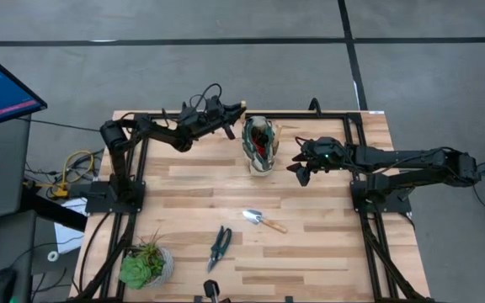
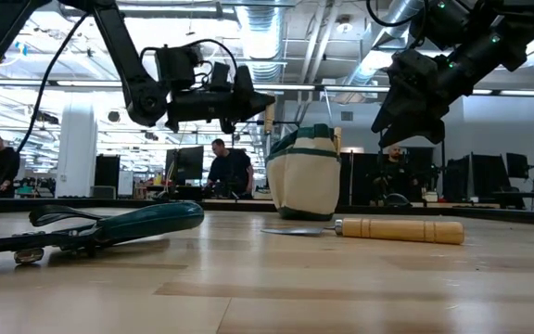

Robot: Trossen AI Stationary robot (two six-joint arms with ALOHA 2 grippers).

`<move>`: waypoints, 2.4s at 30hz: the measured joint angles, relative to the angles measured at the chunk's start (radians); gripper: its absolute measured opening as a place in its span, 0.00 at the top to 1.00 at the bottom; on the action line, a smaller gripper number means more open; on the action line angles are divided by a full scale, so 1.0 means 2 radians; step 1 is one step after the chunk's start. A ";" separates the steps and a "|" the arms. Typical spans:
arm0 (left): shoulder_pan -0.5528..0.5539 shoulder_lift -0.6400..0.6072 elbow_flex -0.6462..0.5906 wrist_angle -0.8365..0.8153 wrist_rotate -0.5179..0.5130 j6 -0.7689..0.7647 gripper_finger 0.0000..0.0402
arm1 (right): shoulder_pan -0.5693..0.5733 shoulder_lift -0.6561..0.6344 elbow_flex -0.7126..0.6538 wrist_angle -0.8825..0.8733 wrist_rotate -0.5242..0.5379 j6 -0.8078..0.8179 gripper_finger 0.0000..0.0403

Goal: Pick & Place Garden tools in Gardening bag
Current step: Put the trowel into the gardening bag

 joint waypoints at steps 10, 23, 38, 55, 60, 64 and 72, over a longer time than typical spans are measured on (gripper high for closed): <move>-0.001 0.028 0.009 0.002 0.007 -0.013 0.97 | 0.000 0.000 0.000 0.000 0.000 0.002 0.44; -0.005 0.028 0.009 -0.005 0.009 0.039 0.74 | 0.000 0.000 0.000 0.000 0.000 0.005 0.44; -0.008 -0.045 0.009 -0.110 0.034 0.039 0.53 | 0.000 0.000 0.000 0.000 0.000 0.006 0.44; -0.196 -0.412 0.009 -0.740 -0.042 0.083 0.48 | 0.000 0.000 0.000 0.000 0.000 0.015 0.44; -0.256 -0.390 0.009 -0.722 -0.057 0.116 0.48 | 0.000 0.000 0.000 -0.001 0.001 0.015 0.44; -0.277 -0.347 0.009 -0.691 -0.034 0.118 0.48 | 0.000 0.000 0.000 -0.008 0.001 0.018 0.44; -0.318 -0.229 0.084 -0.663 -0.010 0.133 0.48 | 0.001 0.000 0.000 -0.026 -0.006 0.015 0.44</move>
